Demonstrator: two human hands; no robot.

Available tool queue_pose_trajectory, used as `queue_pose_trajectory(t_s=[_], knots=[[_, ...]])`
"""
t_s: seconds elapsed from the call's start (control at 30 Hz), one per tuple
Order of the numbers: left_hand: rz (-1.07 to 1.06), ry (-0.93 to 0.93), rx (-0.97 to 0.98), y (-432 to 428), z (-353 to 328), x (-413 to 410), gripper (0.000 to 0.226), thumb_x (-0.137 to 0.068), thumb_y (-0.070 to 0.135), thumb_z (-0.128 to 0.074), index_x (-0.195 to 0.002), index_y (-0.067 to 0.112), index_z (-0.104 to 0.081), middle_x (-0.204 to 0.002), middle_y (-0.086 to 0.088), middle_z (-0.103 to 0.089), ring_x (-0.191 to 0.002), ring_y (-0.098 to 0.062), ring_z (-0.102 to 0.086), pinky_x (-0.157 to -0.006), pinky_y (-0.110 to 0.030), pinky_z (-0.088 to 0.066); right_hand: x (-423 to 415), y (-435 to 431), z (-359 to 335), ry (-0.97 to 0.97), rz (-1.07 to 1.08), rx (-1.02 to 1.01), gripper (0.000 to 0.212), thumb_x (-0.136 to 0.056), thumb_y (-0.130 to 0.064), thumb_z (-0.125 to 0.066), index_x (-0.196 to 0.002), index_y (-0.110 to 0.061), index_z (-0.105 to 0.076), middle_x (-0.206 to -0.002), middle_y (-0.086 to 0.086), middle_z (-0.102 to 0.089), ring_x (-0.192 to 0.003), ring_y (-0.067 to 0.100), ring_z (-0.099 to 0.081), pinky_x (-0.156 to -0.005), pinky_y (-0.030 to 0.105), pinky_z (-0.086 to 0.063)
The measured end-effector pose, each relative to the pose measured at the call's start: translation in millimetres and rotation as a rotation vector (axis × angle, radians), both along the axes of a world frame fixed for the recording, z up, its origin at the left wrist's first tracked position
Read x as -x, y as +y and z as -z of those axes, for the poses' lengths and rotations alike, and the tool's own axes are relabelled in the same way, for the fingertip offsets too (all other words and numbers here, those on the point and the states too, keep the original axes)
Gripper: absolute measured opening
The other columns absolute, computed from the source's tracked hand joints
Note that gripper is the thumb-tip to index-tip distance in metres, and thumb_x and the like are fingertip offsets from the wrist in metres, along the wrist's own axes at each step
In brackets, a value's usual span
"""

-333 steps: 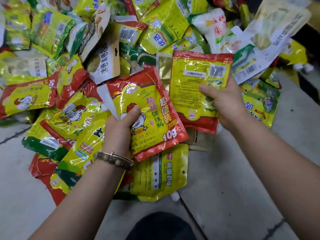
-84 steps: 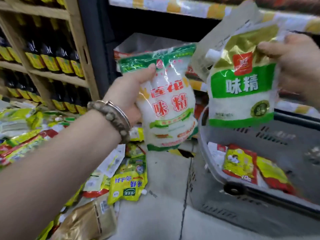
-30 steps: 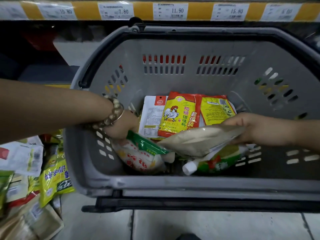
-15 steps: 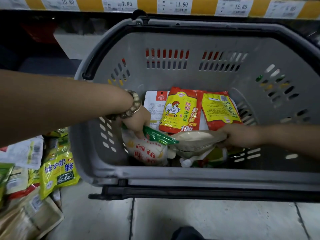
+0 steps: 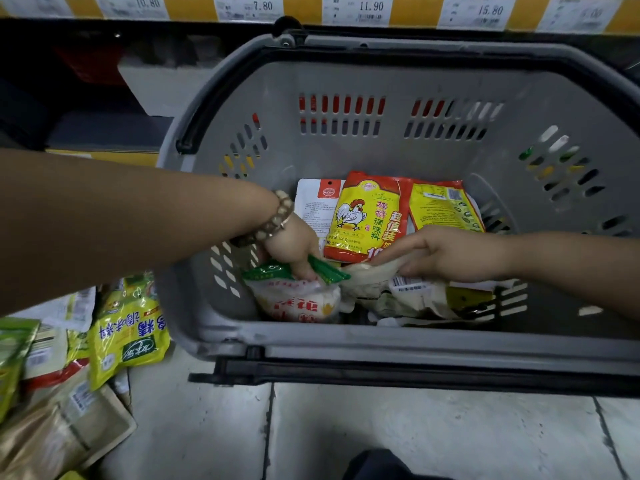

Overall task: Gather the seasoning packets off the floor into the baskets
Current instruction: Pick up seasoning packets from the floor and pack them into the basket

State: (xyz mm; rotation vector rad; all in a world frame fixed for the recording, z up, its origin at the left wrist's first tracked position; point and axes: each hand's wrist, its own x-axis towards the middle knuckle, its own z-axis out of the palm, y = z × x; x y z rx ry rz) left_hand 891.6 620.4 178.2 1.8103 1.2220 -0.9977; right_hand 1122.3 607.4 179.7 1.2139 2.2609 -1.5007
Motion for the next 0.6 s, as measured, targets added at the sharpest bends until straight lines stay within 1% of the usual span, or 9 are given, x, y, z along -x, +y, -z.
queue_pose_trajectory(t_s=[0.07,0.13,0.2,0.23,0.3,0.4,0.43,0.53,0.6], knots=[[-0.065,-0.036,0.049,4,-12,-2,0.012,-0.095,0.020,-0.050,-0.097,0.010,-0.058,-0.076,0.002,-0.054,-0.068,-0.009,-0.051,-0.054,-0.013,-0.044,-11,5,1,0.026,0.123,0.133,0.035,-0.093,-0.009,-0.056,-0.105,-0.040,-0.066,-0.096,0.005,-0.066,-0.076,0.016,-0.052,-0.066,0.028,-0.043],[-0.074,-0.039,0.018,8,-7,-3,0.020,-0.096,0.021,-0.050,-0.105,0.005,-0.059,-0.075,0.003,-0.054,-0.065,-0.007,-0.050,-0.052,-0.013,-0.044,-21,11,6,-0.026,0.218,0.186,0.027,-0.094,-0.012,-0.055,-0.110,-0.032,-0.066,-0.086,0.012,-0.060,-0.072,0.018,-0.051,-0.062,0.028,-0.043],[-0.051,0.018,0.059,7,2,-6,0.030,-0.096,0.026,-0.049,-0.115,0.003,-0.057,-0.084,-0.002,-0.058,-0.070,-0.013,-0.056,-0.054,-0.018,-0.050,-23,17,10,-0.178,0.119,0.085,0.016,-0.095,-0.014,-0.053,-0.107,-0.015,-0.064,-0.072,0.003,-0.054,-0.062,0.009,-0.048,-0.056,0.019,-0.041],[-0.036,0.040,0.078,6,8,-7,0.034,-0.096,0.029,-0.049,-0.116,0.003,-0.056,-0.093,-0.007,-0.061,-0.076,-0.018,-0.060,-0.061,-0.022,-0.054,-23,18,12,-0.264,0.044,0.031,0.012,-0.096,-0.014,-0.052,-0.097,-0.012,-0.064,-0.068,-0.001,-0.051,-0.058,0.006,-0.046,-0.054,0.016,-0.039],[0.001,0.058,0.068,4,12,-8,0.040,-0.095,0.034,-0.050,-0.118,0.003,-0.057,-0.108,-0.013,-0.063,-0.093,-0.028,-0.063,-0.076,-0.032,-0.055,-21,19,14,-0.378,-0.055,-0.044,0.019,-0.096,-0.013,-0.052,-0.079,-0.019,-0.056,-0.068,-0.002,-0.049,-0.060,0.008,-0.045,-0.056,0.018,-0.038],[-0.008,0.082,0.078,4,13,-7,0.043,-0.095,0.033,-0.050,-0.123,0.000,-0.054,-0.113,-0.015,-0.061,-0.091,-0.027,-0.059,-0.055,-0.021,-0.053,-22,18,17,-0.401,-0.067,-0.062,0.023,-0.096,-0.013,-0.052,-0.074,-0.021,-0.052,-0.069,-0.001,-0.050,-0.062,0.011,-0.046,-0.058,0.022,-0.040],[-0.027,0.079,0.104,3,10,-7,0.044,-0.095,0.033,-0.050,-0.125,0.000,-0.053,-0.110,-0.014,-0.062,-0.091,-0.025,-0.058,-0.056,-0.021,-0.052,-22,18,17,-0.406,-0.081,-0.067,0.024,-0.095,-0.012,-0.053,-0.073,-0.021,-0.051,-0.069,-0.002,-0.050,-0.062,0.010,-0.046,-0.057,0.020,-0.039],[-0.070,0.017,0.134,2,-5,-6,0.045,-0.092,0.033,-0.054,-0.128,0.006,-0.053,-0.099,-0.004,-0.061,-0.100,-0.025,-0.059,-0.079,-0.035,-0.052,-12,19,7,-0.381,-0.163,-0.118,0.018,-0.092,-0.016,-0.059,-0.078,-0.025,-0.054,-0.071,-0.008,-0.051,-0.065,0.007,-0.046,-0.057,0.016,-0.034],[-0.071,-0.061,0.039,0,-22,-5,0.049,-0.090,0.035,-0.056,-0.133,0.012,-0.048,-0.117,-0.004,-0.058,-0.114,-0.026,-0.055,-0.097,-0.040,-0.047,-4,18,-3,-0.333,-0.171,-0.153,0.011,-0.088,-0.022,-0.065,-0.090,-0.029,-0.056,-0.080,-0.015,-0.055,-0.073,0.001,-0.050,-0.061,0.011,-0.037]])
